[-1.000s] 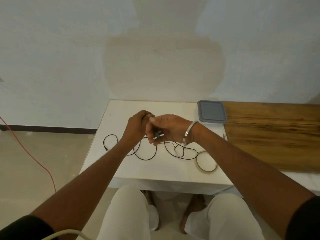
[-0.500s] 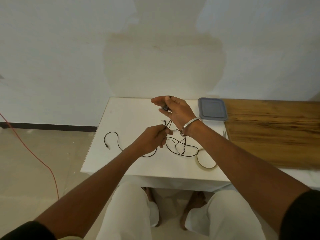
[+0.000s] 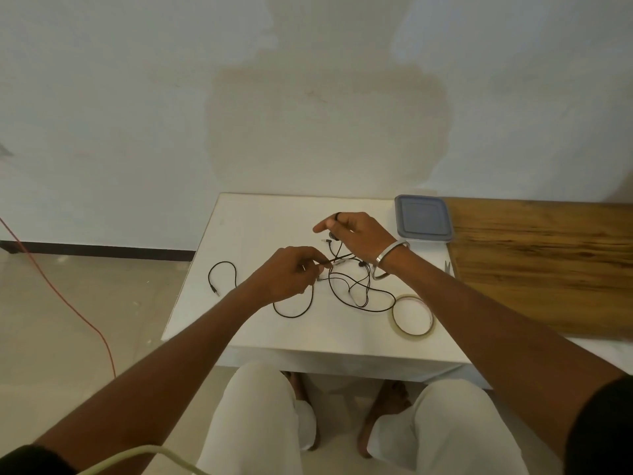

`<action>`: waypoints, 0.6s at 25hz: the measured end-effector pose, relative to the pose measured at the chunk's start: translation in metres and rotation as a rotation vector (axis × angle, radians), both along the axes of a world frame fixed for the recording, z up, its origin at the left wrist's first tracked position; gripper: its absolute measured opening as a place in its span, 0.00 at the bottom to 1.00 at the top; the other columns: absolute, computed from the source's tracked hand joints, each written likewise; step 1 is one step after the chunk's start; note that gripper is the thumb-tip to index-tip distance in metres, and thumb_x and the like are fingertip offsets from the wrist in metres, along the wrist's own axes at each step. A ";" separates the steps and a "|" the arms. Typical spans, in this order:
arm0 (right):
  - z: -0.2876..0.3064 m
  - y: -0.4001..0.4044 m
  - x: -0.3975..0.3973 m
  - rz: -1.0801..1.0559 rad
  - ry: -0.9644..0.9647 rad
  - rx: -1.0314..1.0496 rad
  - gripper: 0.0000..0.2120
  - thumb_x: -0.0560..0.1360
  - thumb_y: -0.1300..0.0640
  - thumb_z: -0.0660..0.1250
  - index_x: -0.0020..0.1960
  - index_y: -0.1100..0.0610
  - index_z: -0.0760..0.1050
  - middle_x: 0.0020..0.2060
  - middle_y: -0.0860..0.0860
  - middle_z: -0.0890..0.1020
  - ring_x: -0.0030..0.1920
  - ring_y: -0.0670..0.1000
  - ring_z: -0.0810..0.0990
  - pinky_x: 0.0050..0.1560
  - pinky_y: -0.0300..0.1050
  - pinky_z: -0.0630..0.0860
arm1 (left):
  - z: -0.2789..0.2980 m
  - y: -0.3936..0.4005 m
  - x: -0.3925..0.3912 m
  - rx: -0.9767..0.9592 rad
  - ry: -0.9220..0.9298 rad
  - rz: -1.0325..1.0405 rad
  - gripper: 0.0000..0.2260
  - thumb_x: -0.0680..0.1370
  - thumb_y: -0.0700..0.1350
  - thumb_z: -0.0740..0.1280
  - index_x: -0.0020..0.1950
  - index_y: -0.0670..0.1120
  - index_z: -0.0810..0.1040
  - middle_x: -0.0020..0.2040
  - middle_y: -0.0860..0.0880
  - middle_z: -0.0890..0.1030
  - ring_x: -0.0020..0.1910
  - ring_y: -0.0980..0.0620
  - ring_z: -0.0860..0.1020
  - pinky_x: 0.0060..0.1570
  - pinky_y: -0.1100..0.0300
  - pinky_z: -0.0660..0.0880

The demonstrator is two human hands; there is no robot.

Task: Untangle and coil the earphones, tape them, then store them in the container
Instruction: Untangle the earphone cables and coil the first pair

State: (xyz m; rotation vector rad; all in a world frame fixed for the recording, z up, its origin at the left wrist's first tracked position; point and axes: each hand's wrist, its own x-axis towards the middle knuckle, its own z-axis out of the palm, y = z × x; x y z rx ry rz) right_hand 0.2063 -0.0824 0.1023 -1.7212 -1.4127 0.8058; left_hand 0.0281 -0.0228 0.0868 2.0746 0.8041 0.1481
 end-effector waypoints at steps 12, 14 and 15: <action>-0.009 -0.006 0.010 0.231 -0.500 -0.369 0.15 0.81 0.50 0.51 0.42 0.47 0.74 0.44 0.42 0.80 0.47 0.45 0.74 0.64 0.63 0.64 | 0.011 0.019 -0.012 0.122 -0.004 0.104 0.06 0.77 0.48 0.66 0.45 0.55 0.83 0.33 0.52 0.81 0.29 0.53 0.73 0.32 0.58 0.71; -0.011 -0.010 0.008 0.278 -0.494 -0.362 0.18 0.82 0.49 0.49 0.43 0.49 0.75 0.41 0.44 0.79 0.45 0.46 0.75 0.60 0.56 0.70 | 0.013 0.022 -0.011 0.140 -0.031 0.124 0.06 0.78 0.48 0.66 0.48 0.53 0.83 0.39 0.49 0.84 0.36 0.45 0.78 0.39 0.51 0.76; -0.012 -0.011 0.006 0.295 -0.472 -0.356 0.19 0.82 0.48 0.49 0.44 0.51 0.76 0.40 0.45 0.79 0.44 0.47 0.76 0.57 0.52 0.72 | 0.013 0.023 -0.010 0.150 -0.040 0.136 0.07 0.78 0.47 0.65 0.48 0.52 0.83 0.39 0.49 0.84 0.36 0.46 0.78 0.39 0.53 0.75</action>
